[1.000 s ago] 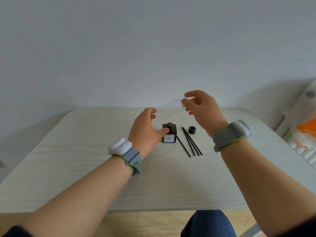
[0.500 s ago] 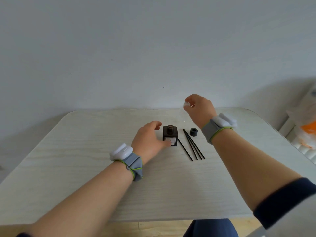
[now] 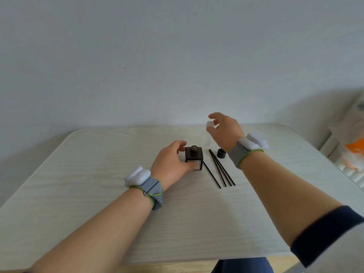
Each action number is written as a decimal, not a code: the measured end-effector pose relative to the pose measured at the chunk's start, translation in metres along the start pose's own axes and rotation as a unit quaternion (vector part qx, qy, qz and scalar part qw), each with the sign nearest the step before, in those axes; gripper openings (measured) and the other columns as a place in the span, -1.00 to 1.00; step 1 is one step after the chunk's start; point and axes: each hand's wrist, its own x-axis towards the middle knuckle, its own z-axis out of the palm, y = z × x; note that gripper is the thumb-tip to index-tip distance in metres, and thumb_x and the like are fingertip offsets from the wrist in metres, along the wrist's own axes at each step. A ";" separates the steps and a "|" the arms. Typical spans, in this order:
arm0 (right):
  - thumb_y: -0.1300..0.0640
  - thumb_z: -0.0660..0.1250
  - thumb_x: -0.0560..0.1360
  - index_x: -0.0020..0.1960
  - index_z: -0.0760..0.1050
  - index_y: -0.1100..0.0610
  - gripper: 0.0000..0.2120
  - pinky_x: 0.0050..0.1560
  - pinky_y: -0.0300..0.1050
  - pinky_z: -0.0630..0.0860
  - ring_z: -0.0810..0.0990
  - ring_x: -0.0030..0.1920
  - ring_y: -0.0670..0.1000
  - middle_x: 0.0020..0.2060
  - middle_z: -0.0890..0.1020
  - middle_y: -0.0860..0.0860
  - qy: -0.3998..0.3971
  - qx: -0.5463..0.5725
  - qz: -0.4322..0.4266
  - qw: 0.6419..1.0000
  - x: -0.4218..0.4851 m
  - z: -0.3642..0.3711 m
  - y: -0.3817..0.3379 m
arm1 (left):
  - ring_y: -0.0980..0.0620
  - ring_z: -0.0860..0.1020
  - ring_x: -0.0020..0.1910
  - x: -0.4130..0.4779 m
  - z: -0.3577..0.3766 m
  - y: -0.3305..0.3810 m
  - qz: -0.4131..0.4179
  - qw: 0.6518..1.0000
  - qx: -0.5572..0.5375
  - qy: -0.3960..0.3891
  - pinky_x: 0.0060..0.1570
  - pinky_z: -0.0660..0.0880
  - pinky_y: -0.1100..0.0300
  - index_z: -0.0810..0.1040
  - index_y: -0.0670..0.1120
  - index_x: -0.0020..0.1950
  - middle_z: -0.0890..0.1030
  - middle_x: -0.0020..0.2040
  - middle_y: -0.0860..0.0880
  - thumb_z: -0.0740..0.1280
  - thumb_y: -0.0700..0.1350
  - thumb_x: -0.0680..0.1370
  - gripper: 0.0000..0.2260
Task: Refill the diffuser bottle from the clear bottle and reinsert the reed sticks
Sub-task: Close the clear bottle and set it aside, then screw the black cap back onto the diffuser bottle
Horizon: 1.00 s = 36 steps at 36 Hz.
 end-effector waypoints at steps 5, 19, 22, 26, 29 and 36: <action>0.00 0.18 0.58 0.38 0.37 0.05 -0.61 0.04 -0.09 0.49 0.56 0.08 0.04 0.16 0.56 0.01 0.004 0.021 0.006 1.000 -0.004 -0.004 0.001 | 0.08 0.45 0.24 0.000 0.002 0.001 0.001 1.000 0.004 0.004 0.12 0.30 0.26 0.36 0.02 0.39 0.55 0.23 0.10 0.50 0.00 0.37 -0.37; 0.28 0.09 0.51 0.11 0.59 0.08 -0.65 0.01 -0.13 0.52 0.60 0.01 0.07 0.06 0.64 0.05 -0.030 0.010 0.042 0.999 -0.031 -0.023 0.024 | 0.10 0.48 0.18 -0.005 0.001 0.004 0.021 0.999 0.021 0.014 0.06 0.29 0.29 0.46 0.01 0.31 0.56 0.19 0.09 0.50 -0.03 0.39 -0.48; 0.26 0.17 0.48 0.12 0.60 0.07 -0.68 -0.02 -0.17 0.49 0.59 0.03 0.03 0.05 0.65 0.01 -0.063 0.007 0.042 0.997 -0.037 -0.024 0.028 | 0.09 0.48 0.17 -0.004 0.000 0.003 0.021 0.999 0.023 0.014 0.06 0.30 0.27 0.48 0.02 0.28 0.56 0.12 0.11 0.51 -0.02 0.38 -0.50; 0.14 0.30 0.46 0.19 0.58 0.05 -0.69 0.06 -0.18 0.49 0.57 0.08 -0.03 0.08 0.63 -0.02 -0.104 -0.027 0.015 0.994 -0.041 -0.022 0.029 | 0.08 0.49 0.17 -0.004 -0.001 0.002 0.025 0.999 0.029 0.009 0.08 0.33 0.23 0.51 0.04 0.24 0.54 0.05 0.16 0.51 -0.01 0.37 -0.54; 0.12 0.32 0.46 0.23 0.56 0.05 -0.66 0.09 -0.16 0.49 0.57 0.10 -0.01 0.11 0.62 0.00 -0.116 -0.052 0.005 0.992 -0.042 -0.020 0.030 | 0.07 0.50 0.16 -0.003 -0.002 0.002 0.029 0.999 0.035 0.009 0.08 0.35 0.22 0.51 0.04 0.24 0.54 0.03 0.16 0.52 -0.01 0.37 -0.54; 0.14 0.31 0.47 0.24 0.56 0.06 -0.66 0.13 -0.10 0.52 0.58 0.12 0.04 0.13 0.63 0.03 -0.132 -0.073 0.006 0.989 -0.043 -0.017 0.031 | 0.07 0.50 0.16 -0.002 -0.003 0.000 0.038 0.998 0.050 0.002 0.08 0.34 0.23 0.51 0.04 0.24 0.53 0.04 0.14 0.52 0.00 0.37 -0.54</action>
